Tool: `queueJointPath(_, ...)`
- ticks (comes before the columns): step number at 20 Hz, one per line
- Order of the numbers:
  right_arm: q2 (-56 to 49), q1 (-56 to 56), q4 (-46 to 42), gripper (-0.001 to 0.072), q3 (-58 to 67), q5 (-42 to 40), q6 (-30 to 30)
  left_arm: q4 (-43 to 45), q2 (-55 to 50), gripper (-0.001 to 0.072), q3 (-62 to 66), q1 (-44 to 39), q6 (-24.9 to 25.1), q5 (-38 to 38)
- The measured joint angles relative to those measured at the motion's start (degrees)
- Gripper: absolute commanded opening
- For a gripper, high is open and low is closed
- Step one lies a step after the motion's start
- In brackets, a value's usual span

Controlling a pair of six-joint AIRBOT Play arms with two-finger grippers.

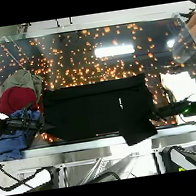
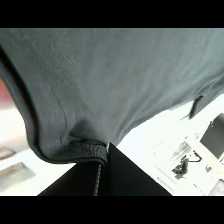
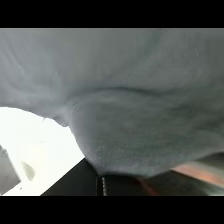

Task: Fold the shirts.

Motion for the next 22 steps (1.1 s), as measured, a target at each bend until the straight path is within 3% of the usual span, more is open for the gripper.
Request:
queueJointPath(5, 2.1, 0.0, -2.7, 0.0022, 7.9, 0.5, 3.8, 8.7, 4.2, 0.0016, 4.4, 0.0, -3.6, -3.0)
queueJointPath(8, 1.2, 0.1, -1.5, 0.0022, 12.4, -2.6, 2.9, 9.6, 4.3, 0.0016, 8.8, -1.4, -4.5, -4.3)
queueJointPath(15, -13.4, 0.2, 11.0, 0.0023, 22.4, -9.0, -8.7, 8.6, -7.9, 0.0017, 26.1, -8.7, -5.7, -1.7)
queueJointPath(22, -31.0, 0.3, 25.5, 0.0025, 25.8, -14.6, -27.6, 8.4, -24.3, 0.0018, 39.6, -10.7, -6.6, 0.7)
